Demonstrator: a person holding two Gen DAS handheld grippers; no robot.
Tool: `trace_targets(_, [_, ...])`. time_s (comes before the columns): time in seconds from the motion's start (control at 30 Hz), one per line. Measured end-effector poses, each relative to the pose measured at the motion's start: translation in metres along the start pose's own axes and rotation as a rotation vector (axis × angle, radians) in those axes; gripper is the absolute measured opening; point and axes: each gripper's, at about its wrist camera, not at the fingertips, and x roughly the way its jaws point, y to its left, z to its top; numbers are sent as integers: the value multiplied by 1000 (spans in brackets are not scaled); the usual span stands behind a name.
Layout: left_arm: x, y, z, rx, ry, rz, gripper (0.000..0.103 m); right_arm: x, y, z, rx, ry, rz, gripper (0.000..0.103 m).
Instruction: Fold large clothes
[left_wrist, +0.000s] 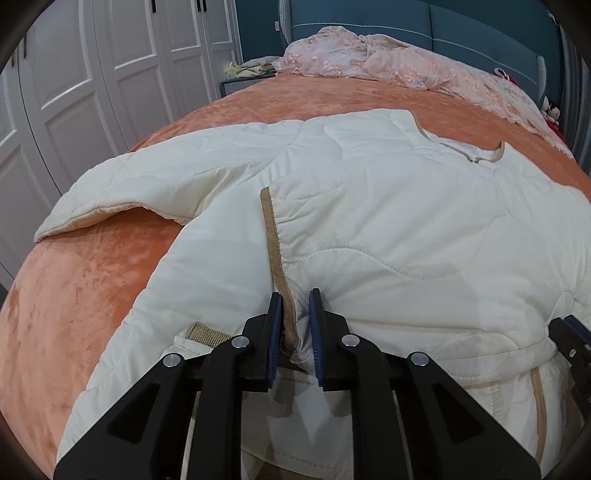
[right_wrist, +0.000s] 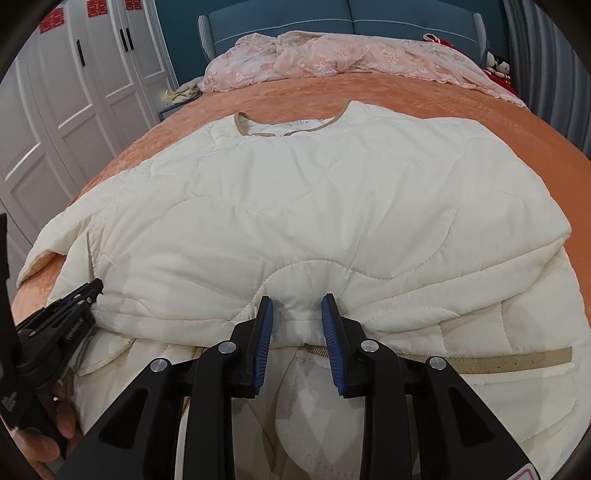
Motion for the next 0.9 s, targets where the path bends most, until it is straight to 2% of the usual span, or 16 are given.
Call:
trace_targets(0.1, [-2,13,3,-61,15,-73,18,-2,2,-1,-13,-9,-15,27])
trace_targets(0.13, [-5,22,6,-97,31,-118,24,-4,2,-2,-14,-9,-17,27])
trace_targets(0.17, [-10,38,10,-152,66,-182,37,-4,2,-3,-12,-9,-16,27])
trace_targets(0.23, [-25,71,16,-247,88,-249,47,-5,0,-3,-7,-12,-11,27])
trace_targets(0.3, [-42,113,24,-324,47,-237,62,-6,1,-3,-9,-15,-15,27])
trace_targets(0.33, [-47,136,29,-355,31,-214,75,-6,1,-3,-11,-16,-18,27])
trace_targets(0.37, [-50,159,34,-388,20,-187,83,-6,2,-3,-12,-18,-20,27])
trace_targets(0.47, [-32,257,50,-536,56,-113,83,-6,2,-3,-9,-21,-20,27])
trace_targets(0.53, [-14,303,53,-615,88,-76,83,-6,2,-2,-12,-20,-24,27])
trace_targets(0.6, [11,354,51,-735,137,-46,82,-5,4,-2,-21,-22,-36,27])
trace_targets(0.7, [37,399,41,-921,173,-96,71,-4,7,-3,-31,-26,-50,27])
trace_targets(0.8, [51,415,38,-1026,161,-151,64,-3,8,-3,-37,-30,-58,27])
trace_targets(0.83, [53,415,41,-1025,161,-152,47,-3,9,-4,-38,-32,-60,27])
trace_targets(0.87, [57,414,45,-1008,172,-161,18,-3,9,-4,-39,-34,-62,27])
trace_targets(0.9, [61,409,53,-978,198,-175,9,-3,9,-4,-40,-36,-63,27])
